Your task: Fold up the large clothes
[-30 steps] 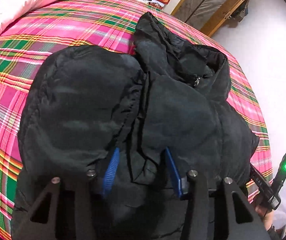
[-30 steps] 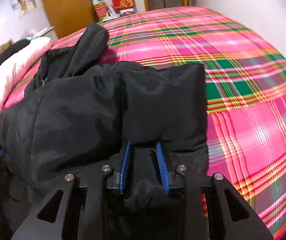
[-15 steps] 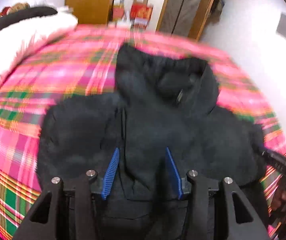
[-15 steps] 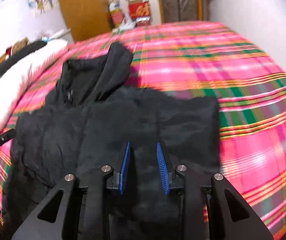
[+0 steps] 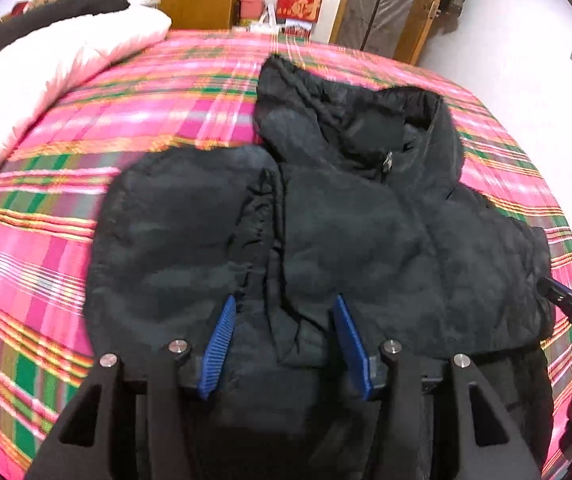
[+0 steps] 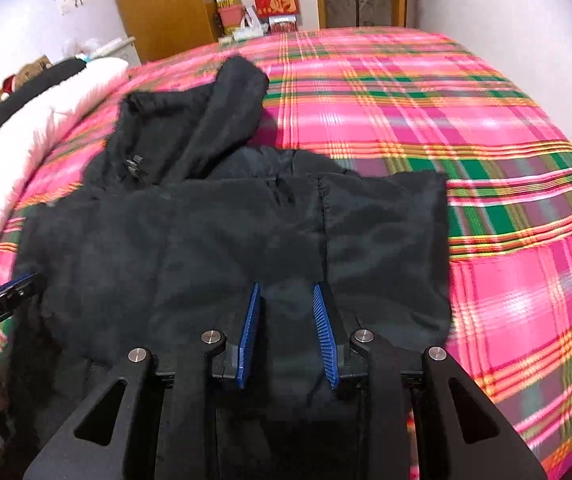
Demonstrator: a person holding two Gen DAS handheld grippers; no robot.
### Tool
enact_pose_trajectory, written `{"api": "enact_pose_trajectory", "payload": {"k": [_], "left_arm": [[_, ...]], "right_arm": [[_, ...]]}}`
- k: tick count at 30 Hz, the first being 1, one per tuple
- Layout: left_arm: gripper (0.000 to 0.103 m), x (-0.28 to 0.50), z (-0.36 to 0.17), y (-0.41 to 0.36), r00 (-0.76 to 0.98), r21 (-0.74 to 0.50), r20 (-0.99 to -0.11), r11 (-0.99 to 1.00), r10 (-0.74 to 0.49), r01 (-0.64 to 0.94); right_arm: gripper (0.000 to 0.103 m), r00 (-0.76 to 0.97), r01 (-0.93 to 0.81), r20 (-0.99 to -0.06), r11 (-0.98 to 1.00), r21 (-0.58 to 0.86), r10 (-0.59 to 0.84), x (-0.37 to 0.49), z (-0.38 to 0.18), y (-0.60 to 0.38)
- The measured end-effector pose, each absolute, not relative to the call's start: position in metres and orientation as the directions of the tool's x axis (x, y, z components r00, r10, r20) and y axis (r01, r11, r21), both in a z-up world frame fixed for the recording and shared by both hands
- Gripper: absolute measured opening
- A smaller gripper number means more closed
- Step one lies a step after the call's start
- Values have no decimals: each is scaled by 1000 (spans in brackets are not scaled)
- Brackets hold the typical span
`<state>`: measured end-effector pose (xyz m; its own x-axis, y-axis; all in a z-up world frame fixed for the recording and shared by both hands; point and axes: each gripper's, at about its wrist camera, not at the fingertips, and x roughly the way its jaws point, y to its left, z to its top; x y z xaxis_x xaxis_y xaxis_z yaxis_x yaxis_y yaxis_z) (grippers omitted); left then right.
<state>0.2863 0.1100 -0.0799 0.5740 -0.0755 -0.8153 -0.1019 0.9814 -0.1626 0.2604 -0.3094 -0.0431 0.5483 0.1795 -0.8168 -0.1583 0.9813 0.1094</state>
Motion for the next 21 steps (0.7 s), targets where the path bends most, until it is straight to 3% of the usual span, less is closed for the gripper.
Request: {"api": "enact_pose_trajectory", "payload": {"k": [7, 15, 21], "left_arm": [[55, 264, -48, 115, 631, -140, -773, 987, -55, -85], [55, 292, -90, 111, 544, -87, -839, 992, -26, -86], [55, 294, -89, 121, 518, -117, -853, 989, -57, -85]], "right_arm": [[30, 582, -188, -787, 976, 112, 202, 235, -25, -307], [30, 460, -189, -870, 977, 99, 177, 265, -83, -294], [32, 482, -233, -847, 965, 123, 224, 267, -62, -291]]}}
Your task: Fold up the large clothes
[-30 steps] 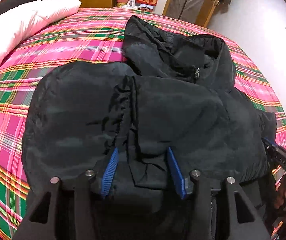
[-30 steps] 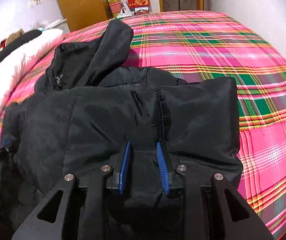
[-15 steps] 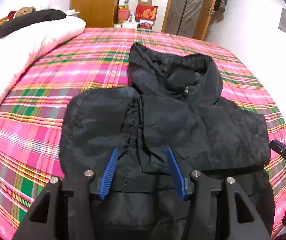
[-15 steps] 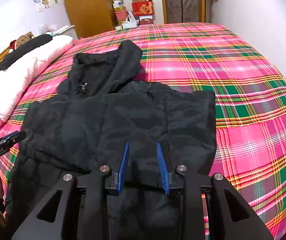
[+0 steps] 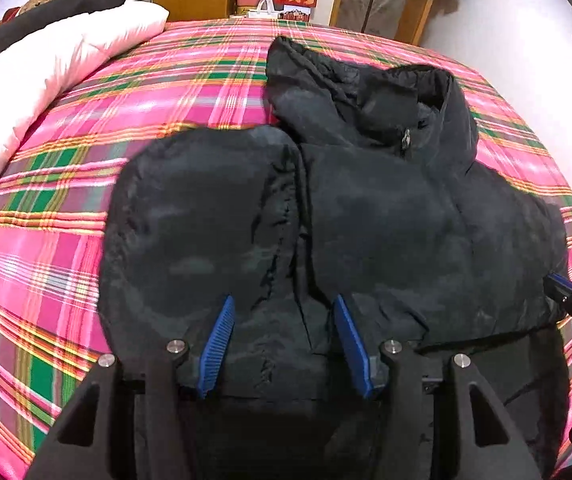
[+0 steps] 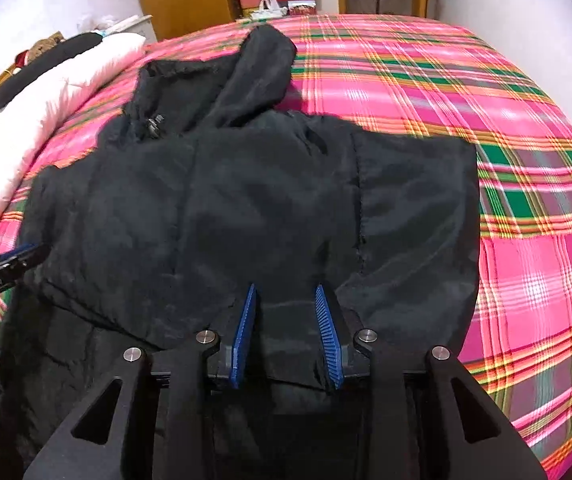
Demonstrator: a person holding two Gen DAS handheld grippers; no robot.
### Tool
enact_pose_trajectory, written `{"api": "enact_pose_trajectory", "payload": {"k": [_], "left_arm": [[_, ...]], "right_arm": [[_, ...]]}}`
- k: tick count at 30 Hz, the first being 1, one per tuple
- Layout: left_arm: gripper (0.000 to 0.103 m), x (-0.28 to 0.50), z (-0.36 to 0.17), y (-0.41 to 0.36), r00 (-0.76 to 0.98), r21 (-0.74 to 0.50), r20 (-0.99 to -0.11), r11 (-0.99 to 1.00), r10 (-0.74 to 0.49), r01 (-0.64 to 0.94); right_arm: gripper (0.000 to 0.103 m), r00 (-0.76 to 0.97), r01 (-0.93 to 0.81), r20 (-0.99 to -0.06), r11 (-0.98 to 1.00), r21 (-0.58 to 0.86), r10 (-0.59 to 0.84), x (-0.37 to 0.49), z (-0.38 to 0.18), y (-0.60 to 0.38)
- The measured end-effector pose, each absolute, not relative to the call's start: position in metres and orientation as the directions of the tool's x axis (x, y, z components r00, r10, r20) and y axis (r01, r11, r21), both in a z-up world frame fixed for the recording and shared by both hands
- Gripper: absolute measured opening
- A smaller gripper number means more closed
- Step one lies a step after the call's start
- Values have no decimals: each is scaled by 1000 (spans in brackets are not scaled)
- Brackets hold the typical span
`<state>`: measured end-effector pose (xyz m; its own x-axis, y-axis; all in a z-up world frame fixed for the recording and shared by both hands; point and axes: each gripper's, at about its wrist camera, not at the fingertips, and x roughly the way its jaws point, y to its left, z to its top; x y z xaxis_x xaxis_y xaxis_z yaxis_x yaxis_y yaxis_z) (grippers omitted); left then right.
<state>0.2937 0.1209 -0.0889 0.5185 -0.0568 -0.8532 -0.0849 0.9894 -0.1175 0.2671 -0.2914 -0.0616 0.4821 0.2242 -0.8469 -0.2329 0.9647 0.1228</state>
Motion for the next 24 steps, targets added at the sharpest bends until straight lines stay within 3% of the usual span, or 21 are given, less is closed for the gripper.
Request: {"api": "enact_pose_trajectory", "payload": {"k": [3, 6, 15, 24], "left_arm": [[55, 292, -70, 124, 548, -112, -834, 991, -57, -68], [55, 295, -54, 128, 569, -114, -820, 992, -62, -55], [55, 332, -29, 131, 635, -146, -768, 988, -86, -43], [52, 358, -115, 122, 564, -143, -819, 989, -106, -22]], "right_arm": [[33, 518, -255, -817, 958, 133, 252, 270, -40, -291], [42, 535, -266, -799, 952, 151, 276, 277, -26, -288], [42, 563, -269, -774, 950, 162, 291, 301, -15, -276], [43, 499, -267, -833, 957, 113, 238, 318, -88, -252]]}}
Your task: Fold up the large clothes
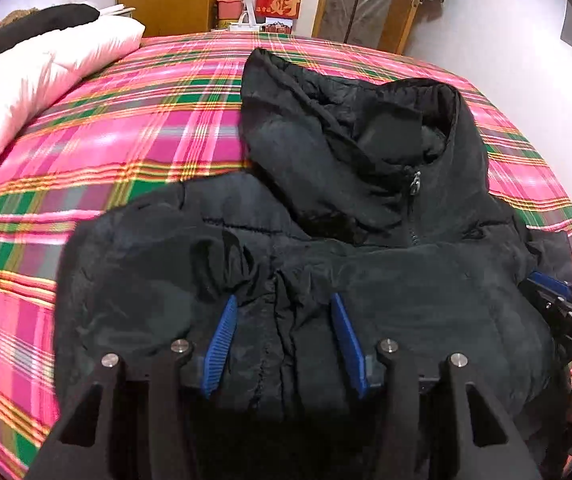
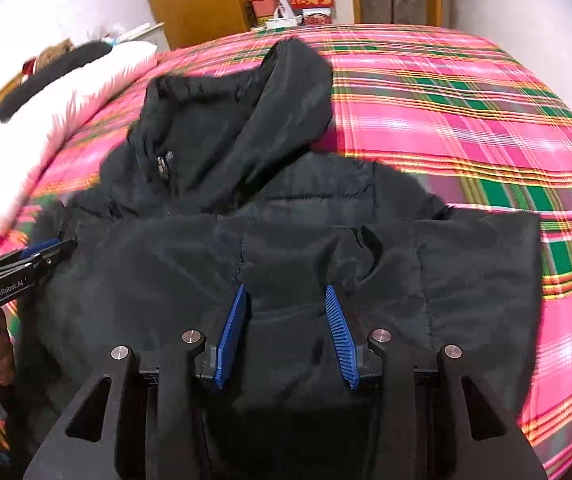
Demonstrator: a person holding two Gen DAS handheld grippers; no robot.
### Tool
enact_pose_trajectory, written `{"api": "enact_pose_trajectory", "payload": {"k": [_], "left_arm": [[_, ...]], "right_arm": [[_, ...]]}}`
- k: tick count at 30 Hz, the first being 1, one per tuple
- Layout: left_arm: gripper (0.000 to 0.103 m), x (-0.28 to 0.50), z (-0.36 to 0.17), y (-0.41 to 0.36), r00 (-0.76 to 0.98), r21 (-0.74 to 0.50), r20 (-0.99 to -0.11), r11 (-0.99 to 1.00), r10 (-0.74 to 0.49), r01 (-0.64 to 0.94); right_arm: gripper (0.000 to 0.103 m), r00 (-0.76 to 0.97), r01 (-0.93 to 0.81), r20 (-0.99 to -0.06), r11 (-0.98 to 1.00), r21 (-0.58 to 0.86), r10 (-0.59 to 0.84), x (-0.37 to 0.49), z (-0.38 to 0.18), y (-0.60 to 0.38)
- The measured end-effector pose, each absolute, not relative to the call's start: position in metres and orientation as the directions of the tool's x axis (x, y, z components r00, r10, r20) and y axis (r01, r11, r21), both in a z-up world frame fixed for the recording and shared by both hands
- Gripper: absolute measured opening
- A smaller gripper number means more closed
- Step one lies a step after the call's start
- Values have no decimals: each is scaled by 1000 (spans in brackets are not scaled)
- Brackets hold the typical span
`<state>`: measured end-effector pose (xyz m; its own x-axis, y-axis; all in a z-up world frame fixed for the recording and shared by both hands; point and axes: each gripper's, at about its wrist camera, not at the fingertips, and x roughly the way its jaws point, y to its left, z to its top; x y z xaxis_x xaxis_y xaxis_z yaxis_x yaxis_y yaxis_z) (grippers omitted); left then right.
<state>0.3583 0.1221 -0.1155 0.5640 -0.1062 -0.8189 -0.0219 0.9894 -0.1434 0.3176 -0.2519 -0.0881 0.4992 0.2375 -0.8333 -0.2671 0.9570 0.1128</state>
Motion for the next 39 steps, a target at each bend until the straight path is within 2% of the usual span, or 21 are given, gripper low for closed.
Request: {"api": "enact_pose_trajectory", "payload": {"k": [5, 10, 11, 14, 16, 19, 23, 33, 34, 35, 36, 37, 39], "left_arm": [[52, 361, -121, 117, 567, -129, -818, 991, -92, -24], [51, 362, -93, 130, 560, -181, -817, 983, -139, -19], [51, 364, -82, 132, 573, -175, -808, 984, -134, -16], [55, 380, -54, 137, 614, -147, -782, 989, -106, -17], [62, 399, -40, 140, 630, -156, -770, 987, -104, -28], [64, 440, -30, 146, 640, -181, -762, 981, -100, -62], [65, 498, -37, 148, 607, -230, -785, 968, -122, -103], [65, 584, -96, 127, 516, -132, -856, 980, -37, -148], [58, 586, -99, 125, 519, -124, -854, 982, -31, -144], [42, 587, -101, 123, 526, -117, -850, 983, -26, -141], [32, 587, -102, 123, 530, -125, -847, 983, -35, -135], [18, 586, -102, 123, 532, -137, -846, 982, -48, -130], [11, 579, -98, 123, 544, -149, -837, 980, -55, -130]], "right_arm": [[43, 491, -257, -842, 961, 106, 224, 320, -93, -251], [43, 513, -269, -822, 956, 119, 246, 326, -59, -256], [45, 526, -267, -814, 956, 119, 248, 330, -53, -256], [61, 561, -276, -786, 954, 117, 259, 355, -28, -255], [61, 568, -275, -783, 955, 107, 251, 378, -22, -251], [61, 567, -244, -788, 962, 118, 241, 420, -18, -244], [61, 573, -236, -784, 964, 121, 239, 463, -15, -236], [61, 538, -213, -823, 974, 74, 180, 539, -44, -215], [60, 535, -210, -826, 975, 74, 178, 541, -46, -215], [46, 533, -213, -826, 974, 81, 185, 542, -48, -214], [26, 524, -222, -829, 971, 87, 194, 541, -50, -212], [21, 526, -230, -828, 970, 82, 195, 538, -50, -211], [13, 543, -248, -815, 966, 72, 200, 529, -45, -211]]}}
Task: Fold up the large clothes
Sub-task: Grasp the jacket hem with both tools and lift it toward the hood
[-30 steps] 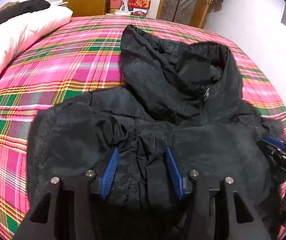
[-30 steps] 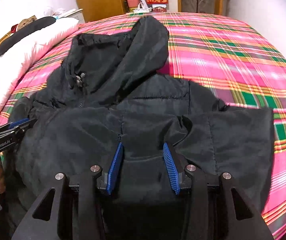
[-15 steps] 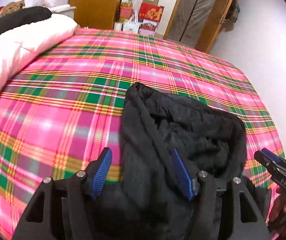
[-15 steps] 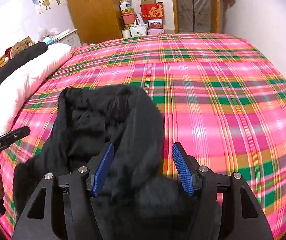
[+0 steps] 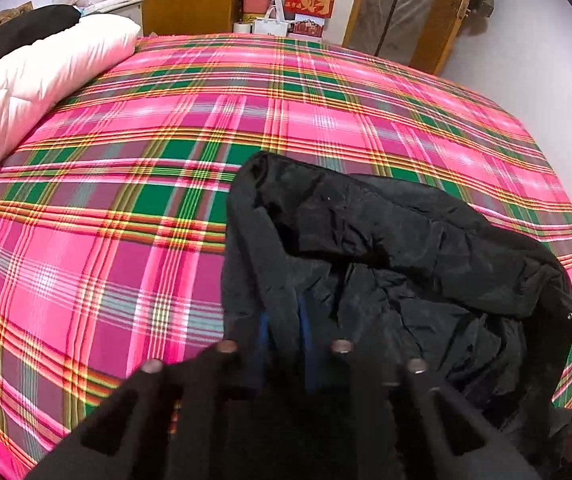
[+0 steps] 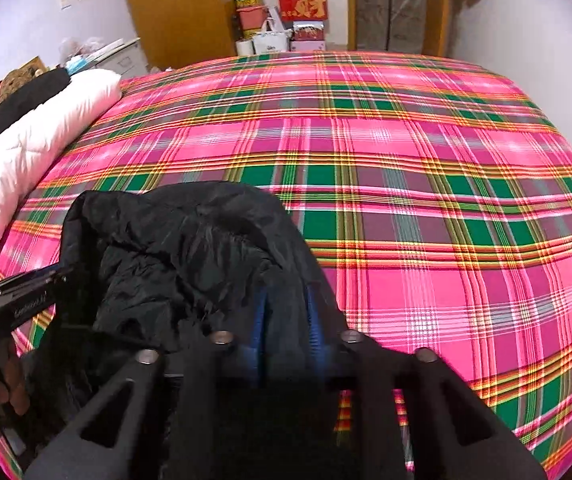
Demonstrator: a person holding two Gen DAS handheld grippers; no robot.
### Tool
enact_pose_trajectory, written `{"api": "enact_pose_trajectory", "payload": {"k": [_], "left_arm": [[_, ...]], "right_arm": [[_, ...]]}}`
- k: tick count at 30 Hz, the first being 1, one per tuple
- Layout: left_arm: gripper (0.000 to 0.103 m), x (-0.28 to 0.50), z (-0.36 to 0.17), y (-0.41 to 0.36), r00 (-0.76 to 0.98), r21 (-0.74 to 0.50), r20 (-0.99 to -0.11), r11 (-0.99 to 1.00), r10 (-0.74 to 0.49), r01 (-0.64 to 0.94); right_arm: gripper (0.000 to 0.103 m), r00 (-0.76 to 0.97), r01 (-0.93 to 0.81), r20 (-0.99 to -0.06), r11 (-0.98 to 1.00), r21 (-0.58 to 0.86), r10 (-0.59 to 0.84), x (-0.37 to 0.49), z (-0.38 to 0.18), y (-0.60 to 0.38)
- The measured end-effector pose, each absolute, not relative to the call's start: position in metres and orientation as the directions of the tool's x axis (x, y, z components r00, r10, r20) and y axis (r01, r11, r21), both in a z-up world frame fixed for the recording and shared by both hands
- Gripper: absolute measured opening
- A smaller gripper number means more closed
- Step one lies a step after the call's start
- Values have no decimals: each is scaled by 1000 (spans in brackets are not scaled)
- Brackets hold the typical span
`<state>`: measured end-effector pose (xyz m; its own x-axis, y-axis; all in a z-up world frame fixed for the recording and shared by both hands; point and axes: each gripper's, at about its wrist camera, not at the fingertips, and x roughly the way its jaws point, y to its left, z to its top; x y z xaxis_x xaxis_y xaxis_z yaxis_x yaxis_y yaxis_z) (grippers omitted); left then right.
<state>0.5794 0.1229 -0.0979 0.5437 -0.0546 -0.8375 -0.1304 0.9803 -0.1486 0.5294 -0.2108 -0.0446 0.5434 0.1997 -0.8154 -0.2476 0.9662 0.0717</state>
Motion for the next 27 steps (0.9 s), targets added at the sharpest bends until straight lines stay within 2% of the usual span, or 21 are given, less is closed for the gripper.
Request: {"api": "enact_pose_trajectory", "payload": {"k": [2, 7, 14, 17, 22, 27], "left_arm": [[7, 568, -84, 128, 578, -178, -813, 975, -69, -133], [5, 514, -32, 141, 663, -276, -737, 954, -130, -120], [5, 373, 20, 146, 752, -393, -628, 916, -201, -82], [5, 320, 10, 143, 739, -396, -642, 914, -204, -91], [8, 250, -40, 151, 638, -420, -738, 889, -220, -180], [8, 202, -58, 169, 568, -373, -805, 891, -171, -259]], "right_arm": [[12, 559, -255, -795, 961, 103, 233, 518, -31, -216], [10, 609, -285, -730, 944, 164, 310, 463, 17, -234], [9, 651, -266, -660, 927, 264, 375, 339, 47, -270], [9, 627, -231, -684, 928, 293, 372, 288, 30, -281], [9, 480, -166, -804, 936, 310, 351, 229, -33, -290], [9, 420, -70, -849, 944, 321, 320, 186, -54, -324]]}}
